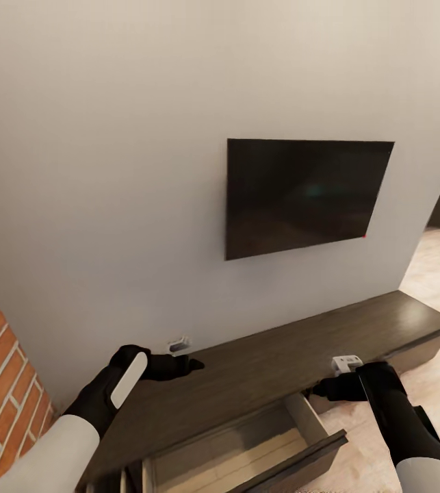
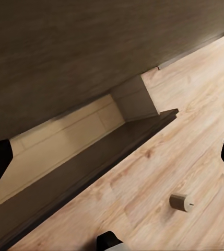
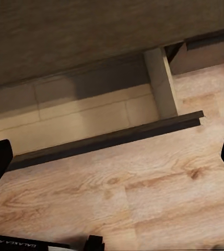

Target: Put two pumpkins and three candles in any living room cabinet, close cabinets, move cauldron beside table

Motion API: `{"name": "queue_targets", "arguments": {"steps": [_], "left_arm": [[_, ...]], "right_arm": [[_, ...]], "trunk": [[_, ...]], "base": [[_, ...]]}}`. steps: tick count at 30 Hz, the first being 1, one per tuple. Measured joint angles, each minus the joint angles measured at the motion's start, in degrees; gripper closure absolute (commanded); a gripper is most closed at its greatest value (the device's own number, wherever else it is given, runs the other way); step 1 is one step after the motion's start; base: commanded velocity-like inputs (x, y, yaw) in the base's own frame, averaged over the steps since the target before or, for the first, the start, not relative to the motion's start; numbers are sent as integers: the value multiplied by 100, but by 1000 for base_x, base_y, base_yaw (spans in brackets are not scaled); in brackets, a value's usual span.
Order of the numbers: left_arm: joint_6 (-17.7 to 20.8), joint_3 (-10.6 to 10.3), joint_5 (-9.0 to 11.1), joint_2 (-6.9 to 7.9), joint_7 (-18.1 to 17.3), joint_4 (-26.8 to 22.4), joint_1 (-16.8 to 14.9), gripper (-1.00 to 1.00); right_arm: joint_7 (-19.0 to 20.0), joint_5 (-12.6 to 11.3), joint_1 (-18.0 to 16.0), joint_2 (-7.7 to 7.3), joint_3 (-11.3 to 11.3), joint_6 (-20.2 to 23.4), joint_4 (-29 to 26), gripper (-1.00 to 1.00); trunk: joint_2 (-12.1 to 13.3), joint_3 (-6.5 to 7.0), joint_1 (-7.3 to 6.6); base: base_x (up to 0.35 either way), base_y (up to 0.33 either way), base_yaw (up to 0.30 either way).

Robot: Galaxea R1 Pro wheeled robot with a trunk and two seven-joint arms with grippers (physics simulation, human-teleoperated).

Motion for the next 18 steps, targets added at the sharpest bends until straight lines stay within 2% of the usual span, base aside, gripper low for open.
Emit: {"name": "queue_targets", "arguments": {"steps": [12,18], "left_arm": [[-2,6,0,12,-12,-17,0,-100],[0,110,6,11,-14,-22,0,-100]], "right_arm": [[0,0,0,0,0,0,0,-100],[0,0,0,0,-4,0,0,-100]], "trunk": [[42,87,-23],[42,122,-23]], "base": [[0,0,-247],[0,0,-247]]}}
